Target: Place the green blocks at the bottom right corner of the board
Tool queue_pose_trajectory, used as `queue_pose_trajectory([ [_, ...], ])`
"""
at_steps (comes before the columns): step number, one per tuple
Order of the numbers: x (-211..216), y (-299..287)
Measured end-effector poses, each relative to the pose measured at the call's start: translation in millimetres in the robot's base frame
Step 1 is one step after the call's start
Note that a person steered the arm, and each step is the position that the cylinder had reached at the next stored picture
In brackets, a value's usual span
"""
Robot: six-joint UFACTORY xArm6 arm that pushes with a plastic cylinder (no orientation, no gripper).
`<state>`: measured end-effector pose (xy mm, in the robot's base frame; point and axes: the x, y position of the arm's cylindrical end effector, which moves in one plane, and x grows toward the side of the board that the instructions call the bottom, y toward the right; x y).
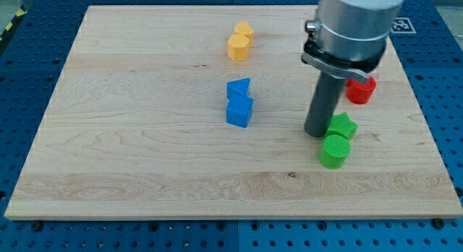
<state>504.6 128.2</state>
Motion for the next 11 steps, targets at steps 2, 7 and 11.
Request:
queue_pose_trajectory([
  [2,8.9,25.5],
  [7,33.4,-13.2],
  [11,50.4,-12.4],
])
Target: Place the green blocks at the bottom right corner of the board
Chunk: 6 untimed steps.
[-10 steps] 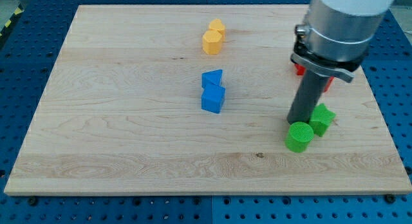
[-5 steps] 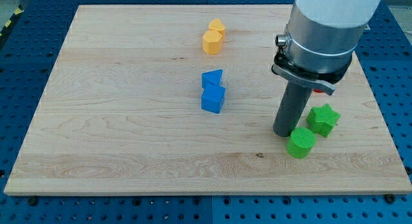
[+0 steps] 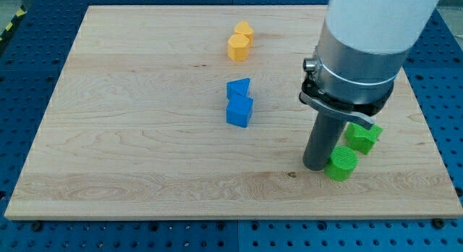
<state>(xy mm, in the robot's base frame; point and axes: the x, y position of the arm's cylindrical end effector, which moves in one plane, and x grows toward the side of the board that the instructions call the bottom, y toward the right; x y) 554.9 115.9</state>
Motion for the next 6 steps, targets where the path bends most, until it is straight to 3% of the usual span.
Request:
queue_pose_trajectory([
  [4,32.7,83.9],
  [6,32.8,72.7],
])
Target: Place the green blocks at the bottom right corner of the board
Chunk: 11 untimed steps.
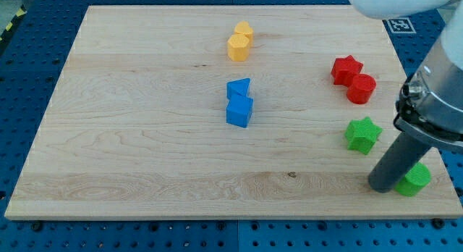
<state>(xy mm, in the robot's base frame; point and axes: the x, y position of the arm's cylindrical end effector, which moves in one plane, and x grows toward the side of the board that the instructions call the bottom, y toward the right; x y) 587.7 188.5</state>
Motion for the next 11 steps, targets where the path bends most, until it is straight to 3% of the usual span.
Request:
queue_pose_trajectory([
  [2,-24.0,-50.0],
  [4,-92.5,-95.7],
  [5,-114.5,-82.6],
  [6,-115.2,-43.8],
  [11,-67.1,38.2],
])
